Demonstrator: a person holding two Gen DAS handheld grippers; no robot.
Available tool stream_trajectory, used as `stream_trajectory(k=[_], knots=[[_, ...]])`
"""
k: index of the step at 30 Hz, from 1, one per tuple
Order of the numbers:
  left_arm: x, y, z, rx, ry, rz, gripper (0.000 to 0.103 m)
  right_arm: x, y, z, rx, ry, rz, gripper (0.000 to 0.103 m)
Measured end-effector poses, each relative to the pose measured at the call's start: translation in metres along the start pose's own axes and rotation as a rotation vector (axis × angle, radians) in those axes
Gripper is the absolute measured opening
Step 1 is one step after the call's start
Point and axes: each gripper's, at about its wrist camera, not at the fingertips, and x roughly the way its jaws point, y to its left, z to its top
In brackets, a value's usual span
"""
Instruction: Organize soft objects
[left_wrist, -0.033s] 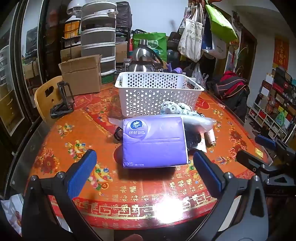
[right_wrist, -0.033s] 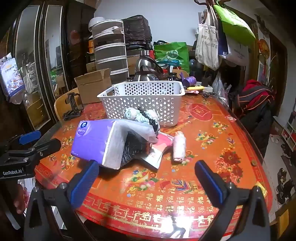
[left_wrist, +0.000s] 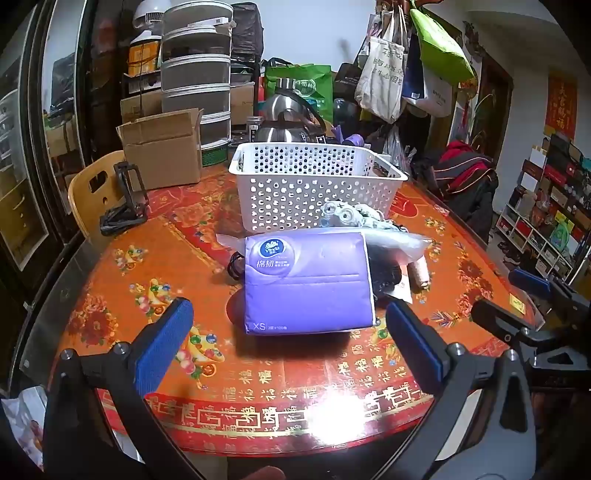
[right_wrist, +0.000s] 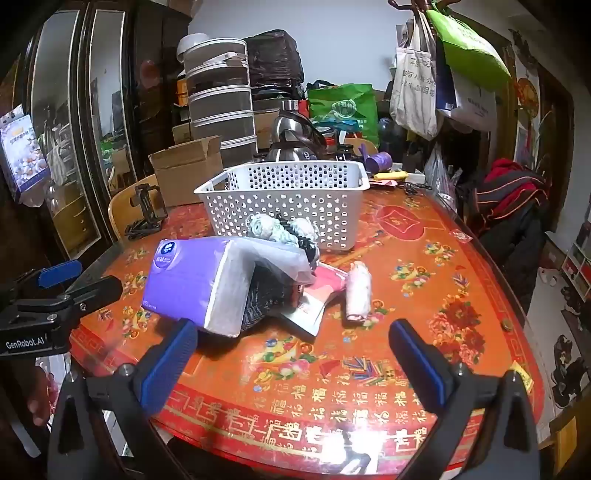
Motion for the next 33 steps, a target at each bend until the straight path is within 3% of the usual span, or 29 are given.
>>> stream_trajectory(k=[33], knots=[[0.0, 0.001, 0.0, -0.005, 0.012, -0.01, 0.103, 0.003, -0.002, -0.002, 0.0, 0.01, 0.007, 0.103]])
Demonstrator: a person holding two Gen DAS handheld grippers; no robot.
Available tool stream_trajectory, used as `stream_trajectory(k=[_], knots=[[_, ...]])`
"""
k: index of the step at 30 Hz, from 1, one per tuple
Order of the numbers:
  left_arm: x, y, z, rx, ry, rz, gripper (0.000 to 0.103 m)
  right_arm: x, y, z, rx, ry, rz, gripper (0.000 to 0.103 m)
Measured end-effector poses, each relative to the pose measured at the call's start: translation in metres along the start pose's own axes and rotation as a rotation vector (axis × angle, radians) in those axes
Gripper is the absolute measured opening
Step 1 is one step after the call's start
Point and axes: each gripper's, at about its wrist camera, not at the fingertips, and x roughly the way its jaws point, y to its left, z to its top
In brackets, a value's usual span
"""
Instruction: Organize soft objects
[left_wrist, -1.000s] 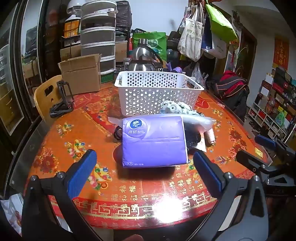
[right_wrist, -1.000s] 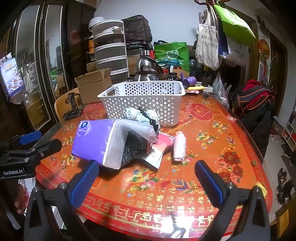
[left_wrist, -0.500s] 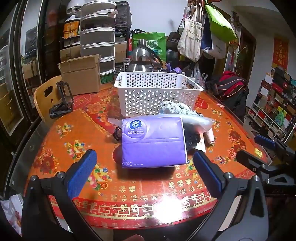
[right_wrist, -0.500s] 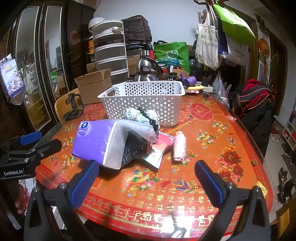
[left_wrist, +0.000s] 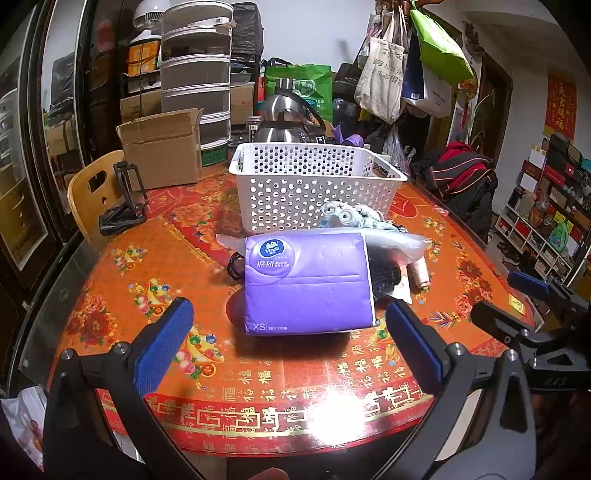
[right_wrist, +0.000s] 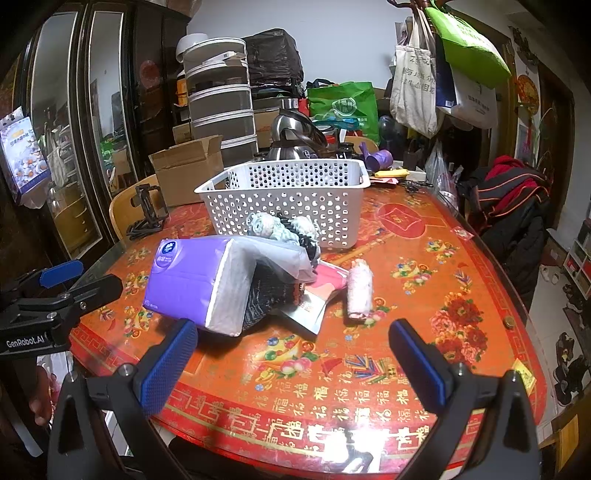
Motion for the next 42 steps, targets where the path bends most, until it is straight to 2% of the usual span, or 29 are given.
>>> stream_trajectory(k=[42], knots=[[0.001, -0.0016, 0.0004, 0.003, -0.005, 0.005, 0.103, 0.0023, 0.0001, -0.0013, 0.002, 0.007, 0.001, 0.103]])
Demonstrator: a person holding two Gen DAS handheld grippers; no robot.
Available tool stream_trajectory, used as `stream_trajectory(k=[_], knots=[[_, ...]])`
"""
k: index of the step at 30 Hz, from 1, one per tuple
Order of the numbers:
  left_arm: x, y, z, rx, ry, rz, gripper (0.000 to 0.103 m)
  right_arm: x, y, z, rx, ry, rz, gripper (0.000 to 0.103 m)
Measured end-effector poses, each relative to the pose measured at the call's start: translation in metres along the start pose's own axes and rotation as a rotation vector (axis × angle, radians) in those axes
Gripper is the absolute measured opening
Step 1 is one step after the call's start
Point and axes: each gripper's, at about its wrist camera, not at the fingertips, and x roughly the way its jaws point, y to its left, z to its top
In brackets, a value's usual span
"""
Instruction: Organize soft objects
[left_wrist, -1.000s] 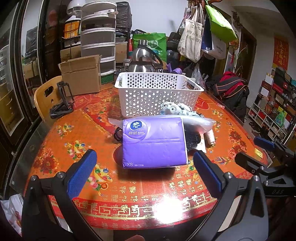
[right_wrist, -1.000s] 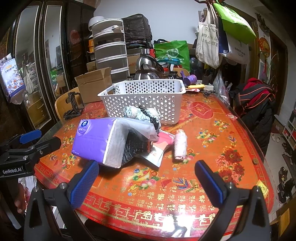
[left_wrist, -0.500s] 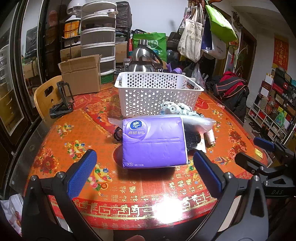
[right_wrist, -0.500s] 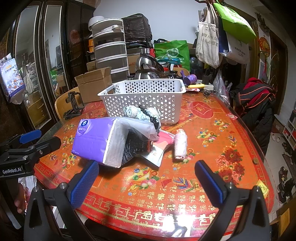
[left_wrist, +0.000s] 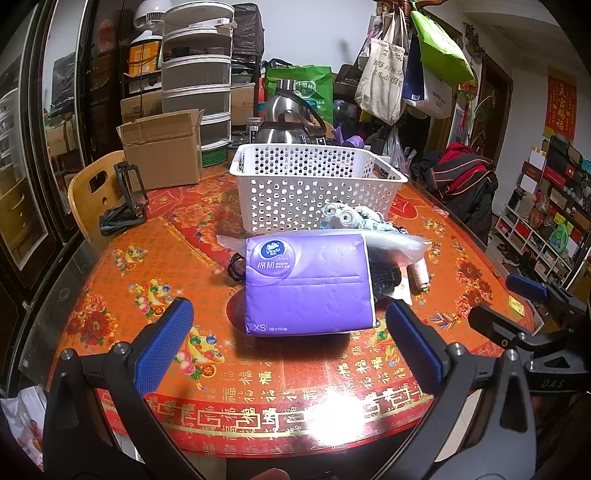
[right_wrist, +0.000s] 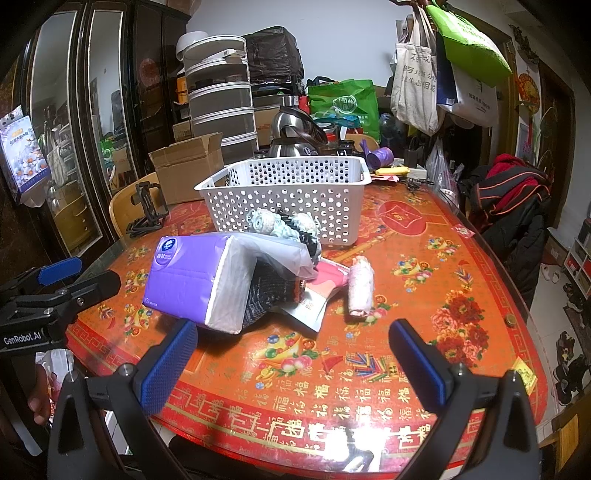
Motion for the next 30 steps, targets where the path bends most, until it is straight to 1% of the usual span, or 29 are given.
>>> stream_trajectory(k=[22, 25, 29, 30], knots=[[0.002, 0.004, 0.0, -0.01, 0.008, 0.004, 0.103, 0.0, 0.0, 0.001, 0.0, 0.002, 0.0, 0.103], [0.005, 0.007, -0.001, -0.02, 0.013, -0.005, 0.103, 0.002, 0.001, -0.002, -0.003, 0.003, 0.001, 0.103], [0.008, 0.01, 0.0, -0.026, 0.01, -0.016, 0.103, 0.005, 0.001, -0.005, -0.002, 0.007, 0.005, 0.103], [0.008, 0.01, 0.0, -0.018, -0.001, -0.009, 0.103, 0.007, 0.002, -0.006, -0.002, 0.007, 0.009, 0.103]])
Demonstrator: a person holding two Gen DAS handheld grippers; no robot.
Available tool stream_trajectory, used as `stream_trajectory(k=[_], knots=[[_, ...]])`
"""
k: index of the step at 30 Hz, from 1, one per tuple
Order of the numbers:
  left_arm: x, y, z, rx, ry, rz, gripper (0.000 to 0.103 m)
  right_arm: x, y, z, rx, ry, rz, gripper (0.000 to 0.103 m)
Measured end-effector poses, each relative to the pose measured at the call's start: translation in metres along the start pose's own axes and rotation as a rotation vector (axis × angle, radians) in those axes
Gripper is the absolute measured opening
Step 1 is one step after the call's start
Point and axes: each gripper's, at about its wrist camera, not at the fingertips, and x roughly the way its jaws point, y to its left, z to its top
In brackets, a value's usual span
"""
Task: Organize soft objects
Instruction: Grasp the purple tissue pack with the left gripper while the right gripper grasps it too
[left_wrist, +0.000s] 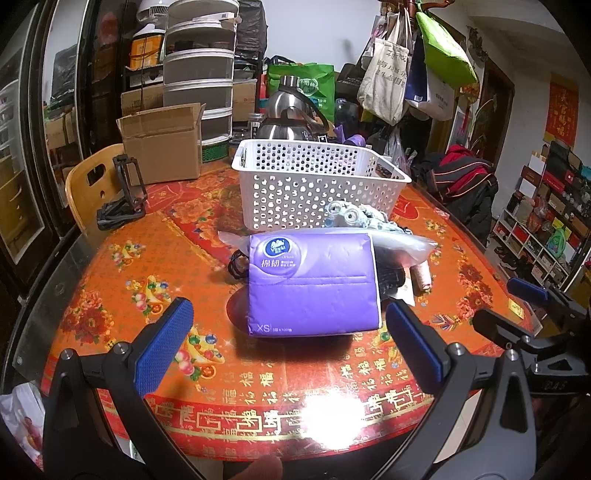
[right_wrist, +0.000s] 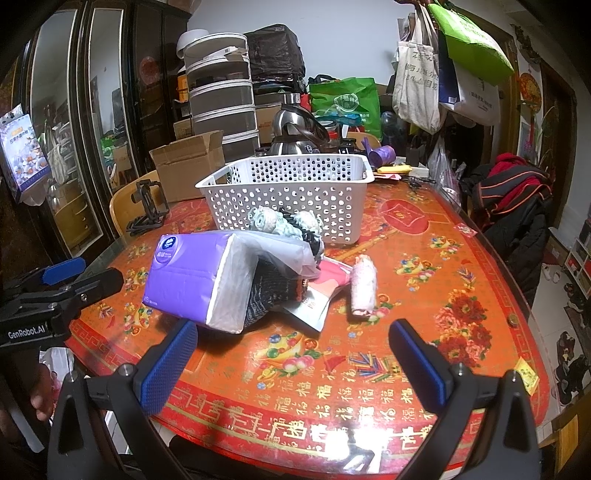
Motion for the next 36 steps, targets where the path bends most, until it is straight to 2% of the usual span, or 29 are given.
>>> stream_trajectory(k=[3, 5, 6, 7, 9, 13, 15, 19, 22, 24, 29, 31, 34, 36], knots=[[0.003, 0.002, 0.001, 0.017, -0.029, 0.019, 0.103, 0.001, 0.003, 0.001, -0.005, -0.017, 0.017, 0.103], [0.009, 0.009, 0.002, 0.007, -0.033, 0.007, 0.103, 0.002, 0.004, 0.004, -0.009, -0.058, 0.045, 0.103], [0.014, 0.012, 0.003, 0.001, -0.036, 0.026, 0.103, 0.003, 0.005, 0.006, -0.002, -0.075, 0.052, 0.103], [0.022, 0.016, 0.003, 0.0, -0.019, 0.046, 0.103, 0.006, 0.006, 0.007, 0.002, -0.077, 0.056, 0.103], [0.036, 0.022, 0.002, 0.002, 0.027, 0.025, 0.103, 0.016, 0.01, 0.009, -0.013, -0.079, 0.051, 0.103], [0.054, 0.037, -0.004, -0.027, 0.032, 0.0, 0.103, 0.042, 0.014, 0.012, 0.018, 0.0, 0.131, 0.103], [0.06, 0.042, -0.005, -0.035, 0.038, -0.031, 0.103, 0.052, 0.016, 0.011, 0.025, 0.026, 0.139, 0.103], [0.076, 0.051, -0.006, -0.029, 0.062, -0.041, 0.102, 0.065, 0.027, 0.011, 0.0, 0.026, 0.155, 0.102], [0.086, 0.054, -0.01, -0.034, 0.076, -0.064, 0.095, 0.075, 0.032, 0.013, -0.01, 0.036, 0.173, 0.088], [0.091, 0.054, -0.013, -0.035, 0.087, -0.082, 0.088, 0.081, 0.036, 0.015, -0.023, 0.044, 0.183, 0.083], [0.097, 0.053, -0.015, -0.034, 0.079, -0.138, 0.078, 0.096, 0.043, 0.014, -0.037, 0.073, 0.225, 0.059], [0.098, 0.051, -0.015, -0.03, 0.079, -0.159, 0.072, 0.099, 0.044, 0.013, -0.039, 0.084, 0.25, 0.054], [0.099, 0.049, -0.016, -0.028, 0.083, -0.187, 0.071, 0.104, 0.048, 0.012, -0.042, 0.097, 0.292, 0.047], [0.097, 0.045, -0.017, -0.023, 0.086, -0.213, 0.07, 0.105, 0.049, 0.012, -0.046, 0.105, 0.304, 0.047]])
